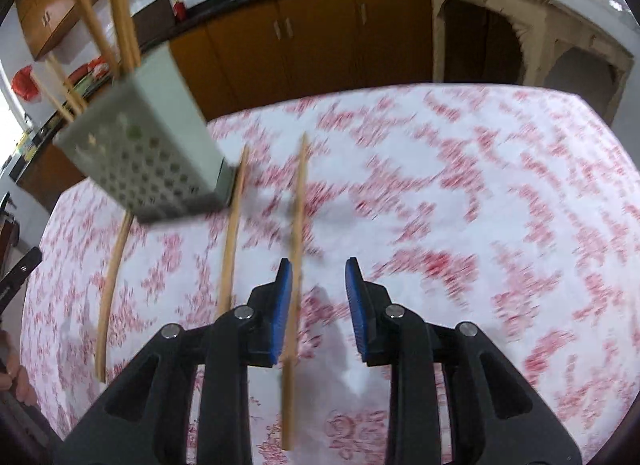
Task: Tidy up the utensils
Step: 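Close the right tool on a table chopstick while the left tool grasps another, then lift both held chopsticks upright and carry them above the green holder, then lower the right tool's chopstick into the holder and open while the left tool does too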
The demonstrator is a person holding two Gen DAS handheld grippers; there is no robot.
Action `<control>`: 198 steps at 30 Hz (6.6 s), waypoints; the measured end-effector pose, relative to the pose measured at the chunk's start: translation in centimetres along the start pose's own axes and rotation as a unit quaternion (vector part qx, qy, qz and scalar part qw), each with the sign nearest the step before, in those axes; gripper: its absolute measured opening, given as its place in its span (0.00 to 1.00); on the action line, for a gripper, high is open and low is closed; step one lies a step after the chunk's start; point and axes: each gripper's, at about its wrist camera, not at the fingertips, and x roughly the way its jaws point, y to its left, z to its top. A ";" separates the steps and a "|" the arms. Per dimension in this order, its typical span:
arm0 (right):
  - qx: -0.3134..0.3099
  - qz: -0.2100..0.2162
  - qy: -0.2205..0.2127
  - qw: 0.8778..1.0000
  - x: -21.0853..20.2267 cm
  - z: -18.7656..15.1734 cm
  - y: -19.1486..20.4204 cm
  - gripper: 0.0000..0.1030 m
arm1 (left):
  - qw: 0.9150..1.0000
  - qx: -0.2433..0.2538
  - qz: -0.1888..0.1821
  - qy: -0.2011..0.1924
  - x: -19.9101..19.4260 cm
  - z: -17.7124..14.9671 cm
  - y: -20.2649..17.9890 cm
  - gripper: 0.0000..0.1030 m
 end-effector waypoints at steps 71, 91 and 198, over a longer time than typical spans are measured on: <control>-0.052 -0.062 -0.038 0.996 0.4 -2.6 0.9 0.08 | 0.994 0.030 -0.079 0.067 3.1 -4.9 -0.8 0.09; -0.064 -0.062 -0.038 0.995 -0.4 -3.7 1.2 0.08 | 0.996 0.054 -0.047 0.047 2.3 -5.9 -1.6 0.10; -0.123 0.134 -0.174 0.968 -24.7 9.9 9.6 0.08 | 0.960 0.031 -0.128 -0.247 -19.0 13.3 -3.6 0.07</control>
